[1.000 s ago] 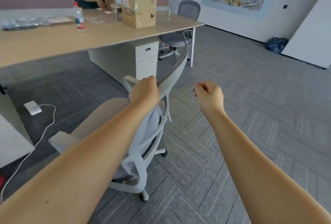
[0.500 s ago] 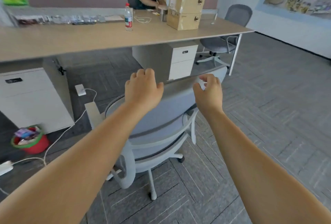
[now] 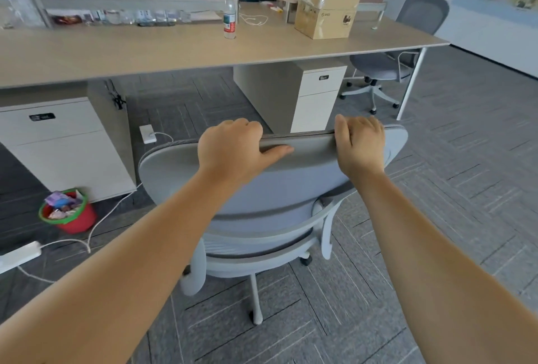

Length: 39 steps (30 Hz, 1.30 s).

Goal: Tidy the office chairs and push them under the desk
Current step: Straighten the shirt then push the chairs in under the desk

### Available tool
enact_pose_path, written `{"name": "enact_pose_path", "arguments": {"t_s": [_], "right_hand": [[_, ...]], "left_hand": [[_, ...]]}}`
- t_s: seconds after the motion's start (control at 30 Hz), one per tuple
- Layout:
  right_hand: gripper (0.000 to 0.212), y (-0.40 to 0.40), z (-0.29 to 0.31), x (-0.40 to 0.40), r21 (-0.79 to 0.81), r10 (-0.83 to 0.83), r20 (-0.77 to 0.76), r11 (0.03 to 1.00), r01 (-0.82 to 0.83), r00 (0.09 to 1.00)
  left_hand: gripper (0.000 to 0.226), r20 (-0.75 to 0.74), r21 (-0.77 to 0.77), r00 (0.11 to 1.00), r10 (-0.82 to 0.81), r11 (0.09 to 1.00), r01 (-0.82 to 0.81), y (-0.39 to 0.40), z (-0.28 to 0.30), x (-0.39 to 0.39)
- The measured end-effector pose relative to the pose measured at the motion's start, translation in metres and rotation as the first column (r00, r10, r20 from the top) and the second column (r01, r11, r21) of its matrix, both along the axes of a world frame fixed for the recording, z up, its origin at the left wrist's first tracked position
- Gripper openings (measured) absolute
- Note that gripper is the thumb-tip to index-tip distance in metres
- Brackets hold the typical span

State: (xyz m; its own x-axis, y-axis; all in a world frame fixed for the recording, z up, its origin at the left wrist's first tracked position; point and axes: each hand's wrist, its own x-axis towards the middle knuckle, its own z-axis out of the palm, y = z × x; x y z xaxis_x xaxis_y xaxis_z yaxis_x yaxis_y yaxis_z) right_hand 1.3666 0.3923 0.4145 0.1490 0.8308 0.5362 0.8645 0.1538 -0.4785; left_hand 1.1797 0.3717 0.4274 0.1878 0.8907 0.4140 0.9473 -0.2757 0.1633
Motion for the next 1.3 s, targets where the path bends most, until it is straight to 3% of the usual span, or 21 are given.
{"name": "enact_pose_path", "arguments": {"t_s": [0.23, 0.5, 0.67, 1.0, 1.3], "right_hand": [[0.027, 0.023, -0.008, -0.025, 0.196, -0.040, -0.124, 0.979, 0.063, 0.992], [0.031, 0.054, -0.010, -0.040, 0.164, -0.006, -0.104, 0.986, 0.023, 0.995], [0.038, 0.090, -0.009, -0.064, 0.118, 0.040, -0.043, 0.992, -0.034, 0.998], [0.040, 0.194, -0.013, -0.119, 0.219, 0.042, -0.044, 0.975, -0.032, 0.998], [0.039, 0.292, -0.012, -0.133, 0.144, 0.121, -0.030, 0.983, -0.116, 0.992]], "left_hand": [[0.061, -0.002, 0.148, 0.999, -0.050, 0.988, 0.049, 0.021, -0.003, -0.028], [0.056, -0.001, 0.248, 0.999, -0.033, 0.968, 0.032, 0.048, -0.009, -0.048], [0.056, -0.005, 0.214, 1.000, 0.016, 0.977, -0.015, 0.080, -0.009, -0.075], [0.057, 0.007, 0.217, 0.996, 0.088, 0.972, -0.087, 0.185, -0.009, -0.125], [0.062, 0.025, 0.161, 0.995, 0.095, 0.982, -0.098, 0.275, -0.009, -0.142]]}}
